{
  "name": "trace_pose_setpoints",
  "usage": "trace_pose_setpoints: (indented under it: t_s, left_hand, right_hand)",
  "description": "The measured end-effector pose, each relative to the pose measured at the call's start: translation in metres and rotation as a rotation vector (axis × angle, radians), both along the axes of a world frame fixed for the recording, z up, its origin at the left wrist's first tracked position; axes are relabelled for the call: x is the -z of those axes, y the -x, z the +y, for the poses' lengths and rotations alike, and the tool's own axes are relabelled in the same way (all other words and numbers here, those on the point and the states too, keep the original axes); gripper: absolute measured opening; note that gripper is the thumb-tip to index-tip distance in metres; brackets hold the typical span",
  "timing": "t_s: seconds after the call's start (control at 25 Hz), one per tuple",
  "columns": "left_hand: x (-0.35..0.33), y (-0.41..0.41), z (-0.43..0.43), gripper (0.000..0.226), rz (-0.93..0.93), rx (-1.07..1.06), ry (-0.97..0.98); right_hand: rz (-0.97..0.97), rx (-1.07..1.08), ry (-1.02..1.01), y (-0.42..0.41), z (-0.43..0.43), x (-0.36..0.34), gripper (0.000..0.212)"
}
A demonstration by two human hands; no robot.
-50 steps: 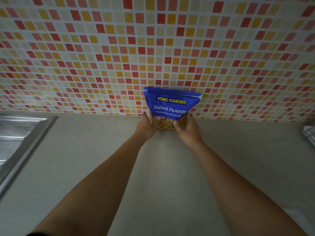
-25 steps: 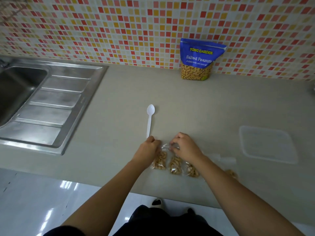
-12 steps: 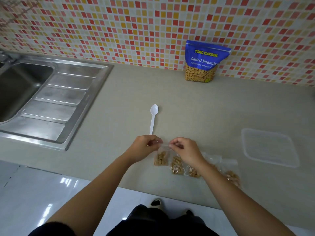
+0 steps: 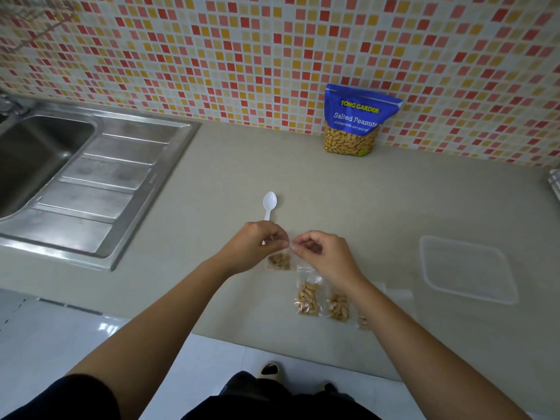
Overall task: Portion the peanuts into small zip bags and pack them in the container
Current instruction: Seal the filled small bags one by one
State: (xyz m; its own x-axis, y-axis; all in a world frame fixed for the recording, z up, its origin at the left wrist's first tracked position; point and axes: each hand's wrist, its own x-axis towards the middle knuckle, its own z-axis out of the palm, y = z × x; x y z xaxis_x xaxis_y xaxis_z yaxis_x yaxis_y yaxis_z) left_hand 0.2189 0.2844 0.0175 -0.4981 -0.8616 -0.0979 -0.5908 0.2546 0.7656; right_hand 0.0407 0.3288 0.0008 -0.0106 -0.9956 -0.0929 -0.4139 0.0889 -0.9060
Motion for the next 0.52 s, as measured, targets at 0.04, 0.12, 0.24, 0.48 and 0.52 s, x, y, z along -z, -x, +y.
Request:
trace_pose_setpoints:
  t_s: [0.04,0.12,0.24,0.48,0.52]
  left_hand:
    - [-0.008,0.003,-0.001,0.007,0.001,0.006,0.029]
    - [-0.031,0.01,-0.005,0.008,0.005,0.019,0.105]
    - [-0.076,0.022,-0.018,0.012,-0.026,0.067,0.297]
    - [-0.16,0.047,-0.042,0.011,0.028,0.067,0.526]
    - [-0.169,0.052,-0.044,0.011,0.039,0.074,0.567]
  right_hand:
    - [0.025,0.001,0.04,0.003,-0.002,-0.008,0.004]
    - [0.062,0.0,0.11,0.011,-0.009,-0.028,0.001]
    - [0.09,0.004,0.212,0.026,-0.025,-0.071,0.006]
    - [0.062,0.046,0.378,0.048,-0.048,-0.159,0.003]
    - [0.071,0.051,0.41,0.052,-0.048,-0.169,0.003]
